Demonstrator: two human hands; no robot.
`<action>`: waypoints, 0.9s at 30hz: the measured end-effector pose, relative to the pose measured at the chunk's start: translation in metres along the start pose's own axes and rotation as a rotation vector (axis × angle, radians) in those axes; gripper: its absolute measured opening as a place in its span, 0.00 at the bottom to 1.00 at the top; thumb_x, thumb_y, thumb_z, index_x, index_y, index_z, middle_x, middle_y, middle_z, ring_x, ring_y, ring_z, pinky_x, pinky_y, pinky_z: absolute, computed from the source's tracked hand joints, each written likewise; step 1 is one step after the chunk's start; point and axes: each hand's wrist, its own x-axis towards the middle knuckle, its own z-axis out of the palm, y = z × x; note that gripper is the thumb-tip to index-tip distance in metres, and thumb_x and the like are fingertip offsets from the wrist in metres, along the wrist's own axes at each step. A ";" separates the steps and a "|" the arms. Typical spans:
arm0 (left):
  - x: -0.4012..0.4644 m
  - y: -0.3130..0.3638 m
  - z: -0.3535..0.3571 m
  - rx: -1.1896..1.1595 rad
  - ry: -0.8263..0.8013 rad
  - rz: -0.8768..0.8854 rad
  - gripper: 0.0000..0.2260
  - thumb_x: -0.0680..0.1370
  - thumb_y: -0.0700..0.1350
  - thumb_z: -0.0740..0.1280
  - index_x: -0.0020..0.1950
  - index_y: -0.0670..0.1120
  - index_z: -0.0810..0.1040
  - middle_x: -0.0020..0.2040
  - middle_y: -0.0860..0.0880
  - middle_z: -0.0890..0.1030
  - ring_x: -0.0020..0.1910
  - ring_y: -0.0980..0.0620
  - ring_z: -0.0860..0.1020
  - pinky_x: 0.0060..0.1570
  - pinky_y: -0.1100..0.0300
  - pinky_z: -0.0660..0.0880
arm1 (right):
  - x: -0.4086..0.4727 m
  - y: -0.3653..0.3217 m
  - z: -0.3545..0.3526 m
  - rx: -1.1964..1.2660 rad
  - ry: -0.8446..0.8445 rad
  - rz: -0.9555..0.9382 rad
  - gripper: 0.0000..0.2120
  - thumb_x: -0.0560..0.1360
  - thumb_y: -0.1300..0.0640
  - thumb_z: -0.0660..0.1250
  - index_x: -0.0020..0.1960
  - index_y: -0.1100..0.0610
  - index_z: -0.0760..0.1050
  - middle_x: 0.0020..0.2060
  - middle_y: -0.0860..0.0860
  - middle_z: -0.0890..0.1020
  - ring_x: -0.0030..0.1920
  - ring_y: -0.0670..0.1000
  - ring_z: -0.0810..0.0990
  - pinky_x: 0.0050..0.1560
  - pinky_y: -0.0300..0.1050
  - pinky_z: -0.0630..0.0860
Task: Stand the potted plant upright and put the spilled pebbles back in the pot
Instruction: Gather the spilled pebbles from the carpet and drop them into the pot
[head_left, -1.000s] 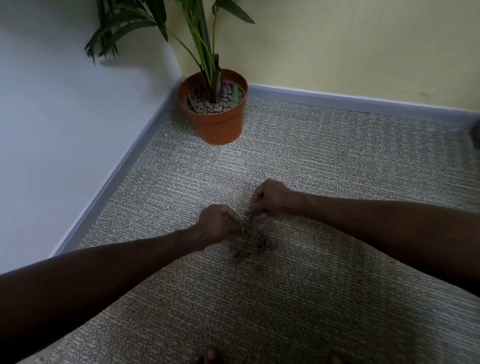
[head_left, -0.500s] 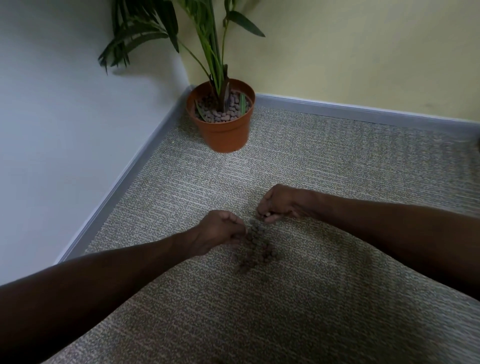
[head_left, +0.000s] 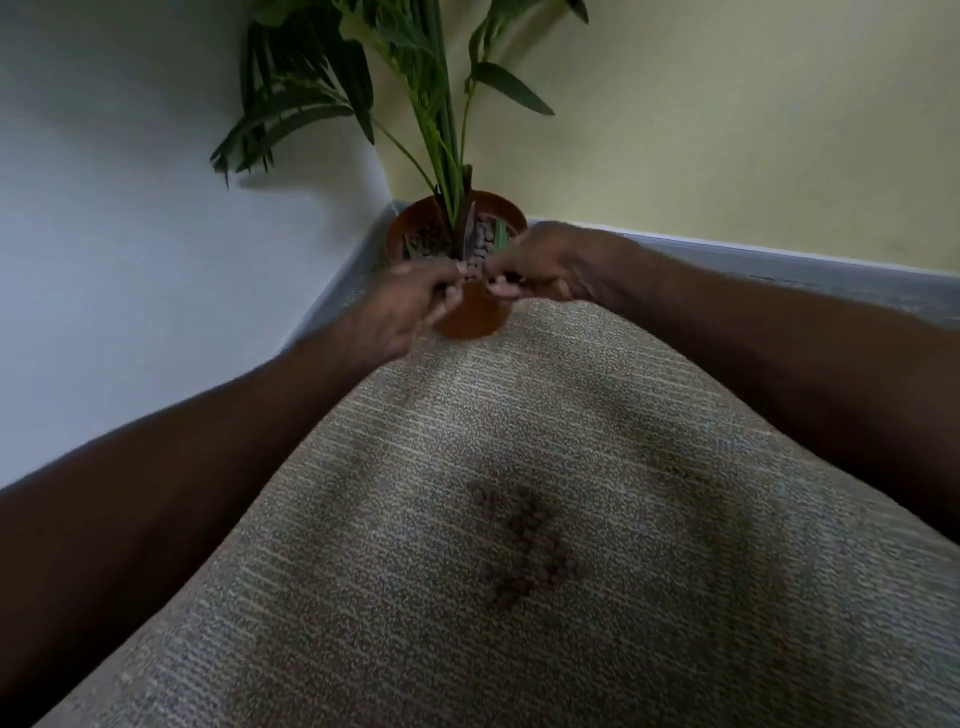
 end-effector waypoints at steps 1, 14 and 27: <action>0.007 0.012 0.002 -0.021 0.036 0.039 0.01 0.73 0.37 0.71 0.42 0.41 0.82 0.37 0.46 0.84 0.34 0.56 0.81 0.33 0.68 0.79 | 0.006 -0.010 0.004 0.014 0.040 -0.045 0.02 0.72 0.68 0.70 0.42 0.66 0.77 0.35 0.58 0.81 0.30 0.48 0.82 0.30 0.35 0.81; 0.043 0.024 -0.018 -0.108 0.279 0.204 0.07 0.74 0.39 0.70 0.50 0.37 0.81 0.37 0.46 0.86 0.36 0.52 0.85 0.33 0.62 0.80 | 0.042 -0.012 0.012 -0.288 0.393 -0.343 0.09 0.74 0.56 0.67 0.42 0.60 0.83 0.46 0.61 0.86 0.45 0.56 0.85 0.51 0.57 0.83; -0.077 -0.150 -0.030 1.249 -0.323 0.308 0.13 0.73 0.42 0.64 0.49 0.34 0.81 0.47 0.37 0.84 0.45 0.41 0.82 0.48 0.49 0.77 | -0.045 0.173 0.026 -1.143 -0.229 -0.328 0.17 0.71 0.60 0.68 0.60 0.60 0.77 0.55 0.58 0.82 0.56 0.56 0.78 0.54 0.39 0.68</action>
